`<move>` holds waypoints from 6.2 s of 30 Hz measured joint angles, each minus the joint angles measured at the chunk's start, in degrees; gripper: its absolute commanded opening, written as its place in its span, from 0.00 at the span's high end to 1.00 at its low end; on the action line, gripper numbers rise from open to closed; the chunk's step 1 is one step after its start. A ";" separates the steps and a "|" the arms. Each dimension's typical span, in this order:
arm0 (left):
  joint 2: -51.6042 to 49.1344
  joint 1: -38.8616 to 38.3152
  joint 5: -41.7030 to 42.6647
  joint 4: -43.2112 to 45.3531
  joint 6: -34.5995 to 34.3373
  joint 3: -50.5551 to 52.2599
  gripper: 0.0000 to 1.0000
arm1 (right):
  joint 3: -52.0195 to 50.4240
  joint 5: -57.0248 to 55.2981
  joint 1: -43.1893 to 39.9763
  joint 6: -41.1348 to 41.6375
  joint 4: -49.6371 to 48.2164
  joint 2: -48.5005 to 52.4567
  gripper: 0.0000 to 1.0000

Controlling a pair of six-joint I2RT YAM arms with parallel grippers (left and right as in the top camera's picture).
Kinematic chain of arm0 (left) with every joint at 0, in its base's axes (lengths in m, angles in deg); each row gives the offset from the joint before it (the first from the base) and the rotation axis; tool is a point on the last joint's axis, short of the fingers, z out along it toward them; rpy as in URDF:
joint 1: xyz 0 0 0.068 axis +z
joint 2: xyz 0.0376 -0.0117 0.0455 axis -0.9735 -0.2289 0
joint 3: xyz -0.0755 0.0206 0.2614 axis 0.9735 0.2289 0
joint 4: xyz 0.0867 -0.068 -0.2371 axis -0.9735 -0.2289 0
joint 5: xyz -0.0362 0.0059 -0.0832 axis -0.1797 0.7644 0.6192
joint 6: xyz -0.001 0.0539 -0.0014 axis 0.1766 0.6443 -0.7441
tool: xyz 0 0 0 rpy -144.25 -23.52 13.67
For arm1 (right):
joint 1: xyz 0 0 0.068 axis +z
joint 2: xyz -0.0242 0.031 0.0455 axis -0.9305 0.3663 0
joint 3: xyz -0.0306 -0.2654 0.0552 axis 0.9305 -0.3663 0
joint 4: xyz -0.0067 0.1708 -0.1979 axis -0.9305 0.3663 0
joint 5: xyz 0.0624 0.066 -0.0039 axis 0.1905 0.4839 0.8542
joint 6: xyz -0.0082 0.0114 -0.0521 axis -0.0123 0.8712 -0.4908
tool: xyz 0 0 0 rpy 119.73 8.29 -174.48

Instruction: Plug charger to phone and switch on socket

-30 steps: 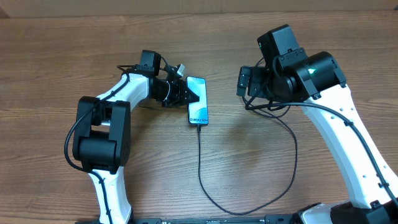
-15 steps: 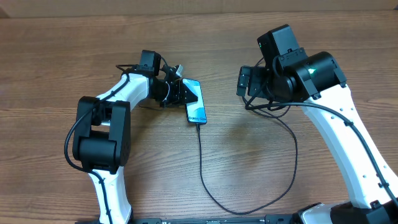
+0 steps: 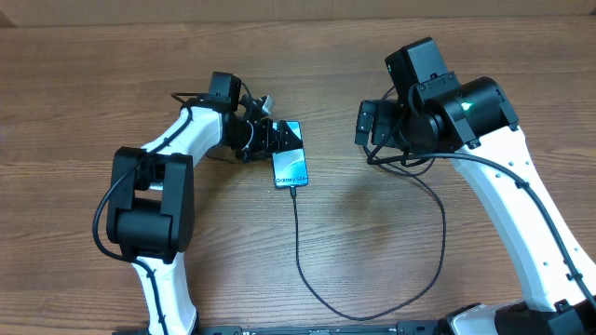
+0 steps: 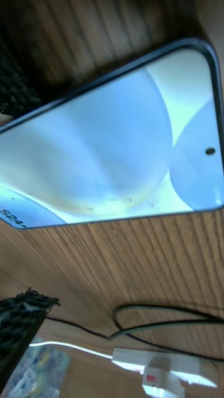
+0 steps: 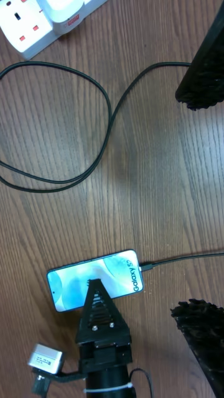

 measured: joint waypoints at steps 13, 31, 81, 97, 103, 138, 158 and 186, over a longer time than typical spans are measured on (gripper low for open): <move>0.22 5.70 -6.43 -13.70 0.94 -6.23 0.00 | -0.02 -0.85 -0.17 0.07 0.35 0.00 0.00; 44.09 5.95 -24.41 -20.87 -0.61 -14.12 0.00 | -0.13 -2.91 -32.76 0.15 0.70 5.01 0.00; 31.32 5.92 -46.31 -25.57 -5.16 -13.77 0.00 | -0.24 -6.64 -46.49 -12.94 -10.12 19.12 0.00; 31.85 5.35 -33.97 -24.57 -3.15 -13.73 0.01 | -0.24 -6.05 -46.47 -13.14 -8.63 19.12 0.00; 38.49 1.31 -32.72 -26.56 -0.39 -13.57 0.00 | -0.24 -6.03 -46.49 -13.14 -9.73 19.12 0.00; 59.67 -4.26 -42.71 -22.18 -2.14 10.23 0.00 | -12.31 3.43 -51.82 -23.93 -22.64 19.21 0.00; 48.24 -4.26 -38.88 -21.20 -0.11 10.67 0.00 | -12.28 6.80 -52.06 -27.56 -23.30 23.34 0.00; 52.24 -4.26 -38.14 -17.18 5.42 10.71 0.00 | -12.31 6.75 -52.06 -27.23 -24.72 24.81 0.00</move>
